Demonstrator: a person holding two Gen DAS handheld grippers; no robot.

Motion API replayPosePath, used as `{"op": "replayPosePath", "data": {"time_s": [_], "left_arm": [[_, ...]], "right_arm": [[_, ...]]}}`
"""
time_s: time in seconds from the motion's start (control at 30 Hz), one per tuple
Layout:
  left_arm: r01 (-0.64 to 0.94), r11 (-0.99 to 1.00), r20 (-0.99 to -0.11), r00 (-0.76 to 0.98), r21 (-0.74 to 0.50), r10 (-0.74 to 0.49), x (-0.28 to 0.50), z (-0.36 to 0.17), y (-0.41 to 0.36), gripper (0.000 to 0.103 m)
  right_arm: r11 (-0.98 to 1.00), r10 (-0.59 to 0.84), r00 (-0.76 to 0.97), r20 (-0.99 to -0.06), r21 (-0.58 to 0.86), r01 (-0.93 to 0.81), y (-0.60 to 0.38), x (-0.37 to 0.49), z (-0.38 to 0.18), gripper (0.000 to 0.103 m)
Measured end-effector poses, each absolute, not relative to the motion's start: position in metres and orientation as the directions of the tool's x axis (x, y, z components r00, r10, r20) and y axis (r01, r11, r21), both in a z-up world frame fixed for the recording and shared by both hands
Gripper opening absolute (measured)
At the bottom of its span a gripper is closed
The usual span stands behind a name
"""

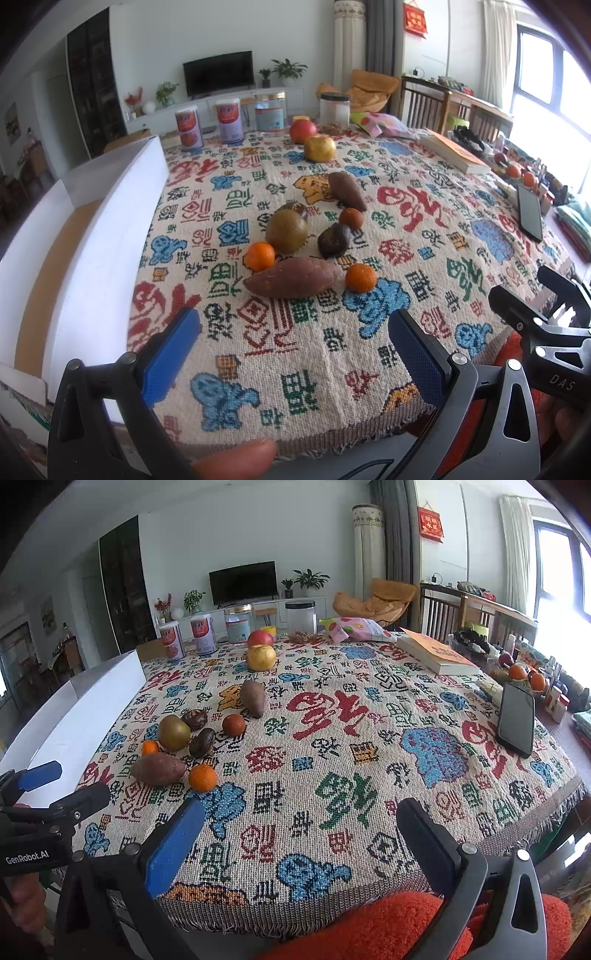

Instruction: Organize fruits

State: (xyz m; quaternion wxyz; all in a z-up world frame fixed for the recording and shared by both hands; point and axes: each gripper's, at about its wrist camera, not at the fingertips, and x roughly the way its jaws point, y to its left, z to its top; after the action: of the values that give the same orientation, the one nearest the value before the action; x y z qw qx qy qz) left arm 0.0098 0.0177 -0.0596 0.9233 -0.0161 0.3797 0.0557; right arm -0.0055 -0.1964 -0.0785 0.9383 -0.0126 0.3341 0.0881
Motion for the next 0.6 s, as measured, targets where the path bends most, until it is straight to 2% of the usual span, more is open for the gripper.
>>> {"op": "replayPosePath", "data": {"time_s": [0.6], "left_arm": [[-0.119,0.993,-0.715,0.693,0.013,0.093,0.0106,-0.0658,0.0177,0.102]], "right_arm": [[0.984,0.158,0.761,-0.629,0.037,-0.173,-0.1969,-0.0053,-0.0784,0.103]]}}
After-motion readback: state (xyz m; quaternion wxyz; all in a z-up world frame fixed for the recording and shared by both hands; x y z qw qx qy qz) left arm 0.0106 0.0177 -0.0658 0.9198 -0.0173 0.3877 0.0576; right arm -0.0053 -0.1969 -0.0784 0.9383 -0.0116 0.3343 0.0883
